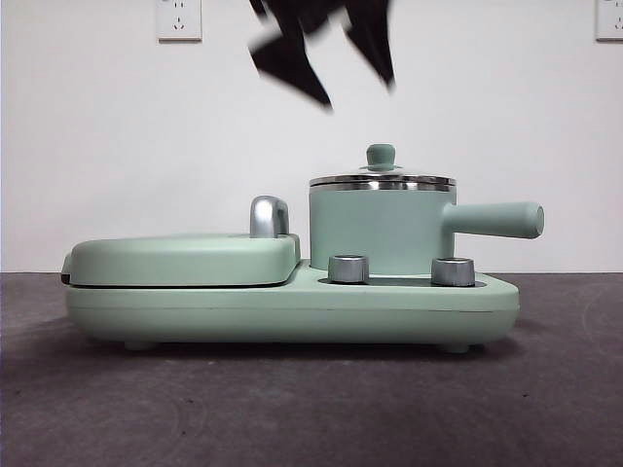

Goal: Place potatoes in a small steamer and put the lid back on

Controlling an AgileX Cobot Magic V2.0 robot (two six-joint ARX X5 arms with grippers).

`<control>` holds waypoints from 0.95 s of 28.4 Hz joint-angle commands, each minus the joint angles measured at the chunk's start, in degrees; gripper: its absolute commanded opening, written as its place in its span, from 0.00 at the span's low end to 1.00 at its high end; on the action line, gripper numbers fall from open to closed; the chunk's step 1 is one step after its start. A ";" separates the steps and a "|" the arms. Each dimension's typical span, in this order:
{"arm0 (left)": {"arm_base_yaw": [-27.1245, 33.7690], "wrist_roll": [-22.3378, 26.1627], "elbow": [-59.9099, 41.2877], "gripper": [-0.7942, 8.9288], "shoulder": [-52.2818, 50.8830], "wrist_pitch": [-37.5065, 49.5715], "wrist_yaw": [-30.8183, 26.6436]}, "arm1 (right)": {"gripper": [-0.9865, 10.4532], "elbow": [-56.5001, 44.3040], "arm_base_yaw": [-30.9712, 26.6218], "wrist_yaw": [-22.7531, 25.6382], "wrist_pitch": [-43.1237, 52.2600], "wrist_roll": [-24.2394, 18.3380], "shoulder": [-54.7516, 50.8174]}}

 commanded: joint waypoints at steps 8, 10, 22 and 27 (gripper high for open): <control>0.76 -2.73 0.35 0.56 -19.26 -11.69 0.07 | 0.49 0.33 0.31 -1.01 0.33 -0.07 0.22; -0.48 -2.73 -3.54 0.56 -24.72 -12.33 0.09 | 0.49 0.33 0.31 -1.75 0.31 -0.04 0.22; -4.44 -7.19 -37.70 0.56 -55.01 -13.18 0.07 | 0.49 0.33 0.31 -1.88 0.74 -0.07 0.24; -4.42 -16.72 -52.22 0.56 -68.87 -5.42 0.04 | 0.49 0.33 0.31 -6.01 2.89 -1.68 0.28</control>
